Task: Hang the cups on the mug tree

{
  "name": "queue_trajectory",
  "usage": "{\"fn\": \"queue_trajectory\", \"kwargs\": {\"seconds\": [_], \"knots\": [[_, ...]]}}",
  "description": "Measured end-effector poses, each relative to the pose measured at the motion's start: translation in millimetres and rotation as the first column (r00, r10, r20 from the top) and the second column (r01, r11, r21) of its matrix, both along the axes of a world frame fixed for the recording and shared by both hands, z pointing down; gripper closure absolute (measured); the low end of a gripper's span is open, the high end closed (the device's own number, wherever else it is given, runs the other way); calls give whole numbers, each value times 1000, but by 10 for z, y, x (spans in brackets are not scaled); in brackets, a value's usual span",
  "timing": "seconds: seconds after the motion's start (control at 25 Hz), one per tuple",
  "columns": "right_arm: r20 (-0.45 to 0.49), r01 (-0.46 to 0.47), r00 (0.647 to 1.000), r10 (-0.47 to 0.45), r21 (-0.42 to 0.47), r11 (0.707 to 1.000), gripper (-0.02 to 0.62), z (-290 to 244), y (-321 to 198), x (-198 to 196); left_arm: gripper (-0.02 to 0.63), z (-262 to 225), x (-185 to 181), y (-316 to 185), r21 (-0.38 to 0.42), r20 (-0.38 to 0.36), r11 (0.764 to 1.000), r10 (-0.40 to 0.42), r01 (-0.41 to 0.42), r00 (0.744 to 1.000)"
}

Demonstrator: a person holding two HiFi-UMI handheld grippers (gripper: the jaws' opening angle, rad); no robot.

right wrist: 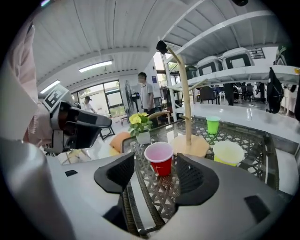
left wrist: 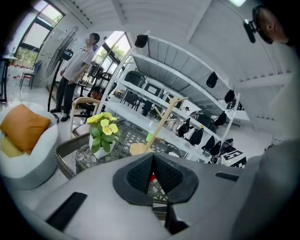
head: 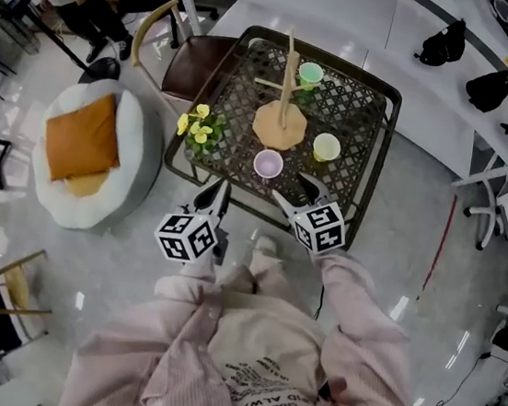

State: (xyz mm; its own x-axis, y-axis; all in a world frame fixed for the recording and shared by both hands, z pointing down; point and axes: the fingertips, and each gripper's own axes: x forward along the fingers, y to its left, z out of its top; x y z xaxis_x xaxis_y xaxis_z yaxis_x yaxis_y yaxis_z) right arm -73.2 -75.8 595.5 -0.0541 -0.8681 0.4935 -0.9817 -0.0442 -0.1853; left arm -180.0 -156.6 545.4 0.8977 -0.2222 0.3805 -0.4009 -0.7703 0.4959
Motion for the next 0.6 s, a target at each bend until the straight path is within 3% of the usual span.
{"fn": "queue_trajectory", "kwargs": {"seconds": [0.4,0.6], "knots": [[-19,115,993,-118,-96,989,328,614,-324,5,607,593,179,-174,-104,56,992,-61,67,997],[-51,119,991,-125,-104,987,319,739,-459,3,607,747,194,-204,-131,69,988,-76,85,995]]}}
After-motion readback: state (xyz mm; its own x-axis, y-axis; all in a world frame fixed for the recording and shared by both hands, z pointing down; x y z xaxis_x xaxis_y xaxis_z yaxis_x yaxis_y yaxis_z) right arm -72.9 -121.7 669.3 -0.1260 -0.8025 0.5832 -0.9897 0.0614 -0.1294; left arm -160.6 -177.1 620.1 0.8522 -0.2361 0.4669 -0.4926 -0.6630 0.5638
